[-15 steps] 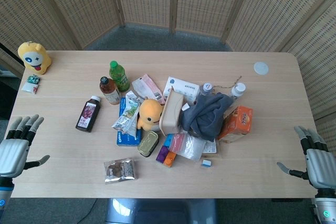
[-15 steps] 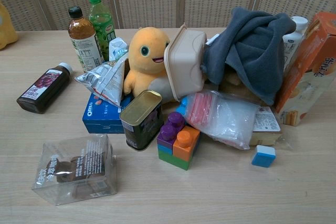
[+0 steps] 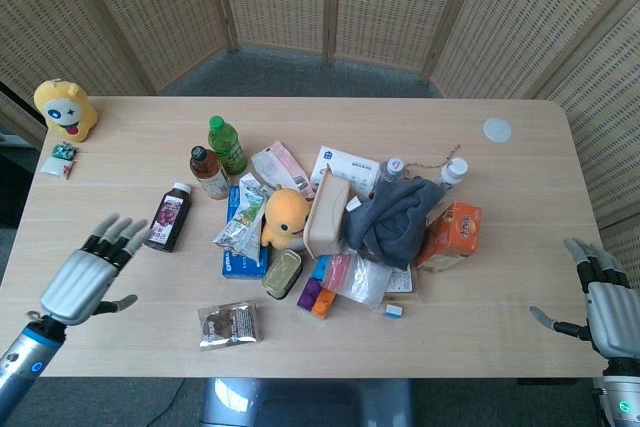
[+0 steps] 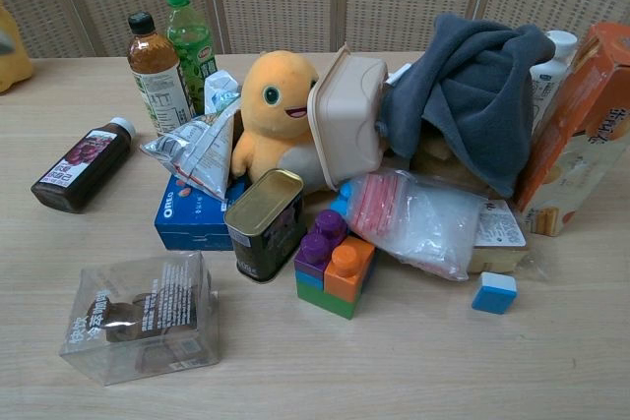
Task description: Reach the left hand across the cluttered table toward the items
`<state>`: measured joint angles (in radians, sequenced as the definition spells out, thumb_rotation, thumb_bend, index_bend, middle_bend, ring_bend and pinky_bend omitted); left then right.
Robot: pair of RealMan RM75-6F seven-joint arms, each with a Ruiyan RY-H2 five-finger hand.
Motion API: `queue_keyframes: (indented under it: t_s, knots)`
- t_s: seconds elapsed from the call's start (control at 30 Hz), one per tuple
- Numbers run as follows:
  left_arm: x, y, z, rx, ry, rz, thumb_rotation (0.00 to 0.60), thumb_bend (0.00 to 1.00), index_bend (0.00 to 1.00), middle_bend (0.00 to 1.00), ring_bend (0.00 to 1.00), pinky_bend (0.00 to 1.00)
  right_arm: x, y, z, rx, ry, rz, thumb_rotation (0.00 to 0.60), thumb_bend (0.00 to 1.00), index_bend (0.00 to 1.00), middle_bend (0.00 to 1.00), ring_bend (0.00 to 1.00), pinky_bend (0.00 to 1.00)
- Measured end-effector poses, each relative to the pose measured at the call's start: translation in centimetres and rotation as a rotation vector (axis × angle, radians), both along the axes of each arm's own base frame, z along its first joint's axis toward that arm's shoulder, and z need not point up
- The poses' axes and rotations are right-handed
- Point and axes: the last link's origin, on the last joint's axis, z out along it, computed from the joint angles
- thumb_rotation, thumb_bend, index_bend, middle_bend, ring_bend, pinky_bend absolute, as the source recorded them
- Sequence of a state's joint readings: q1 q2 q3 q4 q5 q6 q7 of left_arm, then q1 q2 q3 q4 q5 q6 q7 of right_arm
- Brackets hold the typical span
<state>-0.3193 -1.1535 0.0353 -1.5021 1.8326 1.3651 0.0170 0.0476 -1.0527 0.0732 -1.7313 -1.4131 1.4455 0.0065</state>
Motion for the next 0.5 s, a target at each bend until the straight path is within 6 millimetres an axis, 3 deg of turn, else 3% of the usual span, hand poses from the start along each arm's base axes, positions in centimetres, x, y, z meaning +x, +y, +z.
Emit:
queue_keyframes:
  t_s: [0.23, 0.5]
  knots:
    - [5.6, 3.5, -3.5, -0.21, 0.233, -0.483, 0.6, 0.0, 0.0, 0.0, 0.0, 0.0, 0.2, 0.1, 0.4, -0.013, -0.009, 0.009, 0.468, 0.0, 0.0, 0.0, 0.0, 0.0]
    - [7.0, 4.2, -6.6, -0.362, 0.452, -0.628, 0.6, 0.0, 0.0, 0.0, 0.0, 0.0, 0.3, 0.2, 0.9, -0.035, -0.02, 0.011, 0.475, 0.0, 0.0, 0.0, 0.0, 0.0]
